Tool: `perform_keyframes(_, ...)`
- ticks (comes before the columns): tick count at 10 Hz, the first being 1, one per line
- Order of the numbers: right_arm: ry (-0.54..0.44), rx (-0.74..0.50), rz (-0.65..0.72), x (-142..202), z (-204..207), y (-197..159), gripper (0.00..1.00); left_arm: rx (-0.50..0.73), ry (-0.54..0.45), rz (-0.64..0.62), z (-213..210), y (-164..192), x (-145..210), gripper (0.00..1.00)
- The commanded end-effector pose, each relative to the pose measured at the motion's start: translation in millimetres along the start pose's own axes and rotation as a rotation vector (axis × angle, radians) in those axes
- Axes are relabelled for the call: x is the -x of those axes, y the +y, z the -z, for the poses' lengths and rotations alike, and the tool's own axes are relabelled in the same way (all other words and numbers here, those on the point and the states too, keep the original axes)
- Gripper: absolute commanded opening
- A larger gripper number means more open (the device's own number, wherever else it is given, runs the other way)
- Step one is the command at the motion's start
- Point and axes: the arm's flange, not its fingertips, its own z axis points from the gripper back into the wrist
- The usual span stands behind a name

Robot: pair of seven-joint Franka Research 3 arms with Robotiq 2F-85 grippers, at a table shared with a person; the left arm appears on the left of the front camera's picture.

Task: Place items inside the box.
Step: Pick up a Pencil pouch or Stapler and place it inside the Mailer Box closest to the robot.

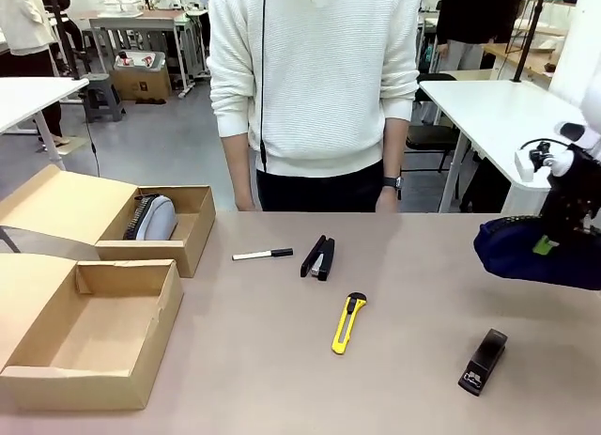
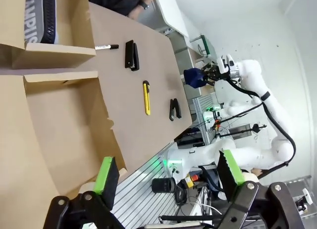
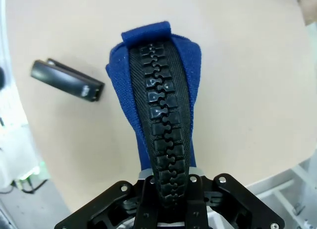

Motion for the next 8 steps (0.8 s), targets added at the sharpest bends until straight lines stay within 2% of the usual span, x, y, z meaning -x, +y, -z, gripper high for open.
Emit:
perform_keyframes(1,-0.013,-0.007,0.086,-4.9,-37.7,53.4,0.00,0.016,-0.023,0.002,-0.3,-1.2,-1.4,1.00)
perform_keyframes(2,-0.013,0.066,0.112,-6.5,-58.7,89.9,0.00,0.016,-0.023,0.002,-0.3,-1.2,-1.4,1.00)
perform_keyframes(3,-0.043,0.085,0.114,-10.5,-71.3,123.8,0.00,0.016,-0.023,0.002,-0.3,-1.2,-1.4,1.00)
perform_keyframes(5,-0.151,0.082,0.115,-24.6,-70.6,165.0,0.00,0.016,-0.023,0.002,-0.3,-1.2,-1.4,1.00)
perform_keyframes(6,-0.063,0.056,0.094,-7.3,-73.1,117.1,0.00,0.016,-0.023,0.002,-0.3,-1.2,-1.4,1.00)
perform_keyframes(8,-0.063,0.056,0.094,-7.3,-73.1,117.1,0.00,0.016,-0.023,0.002,-0.3,-1.2,-1.4,1.00)
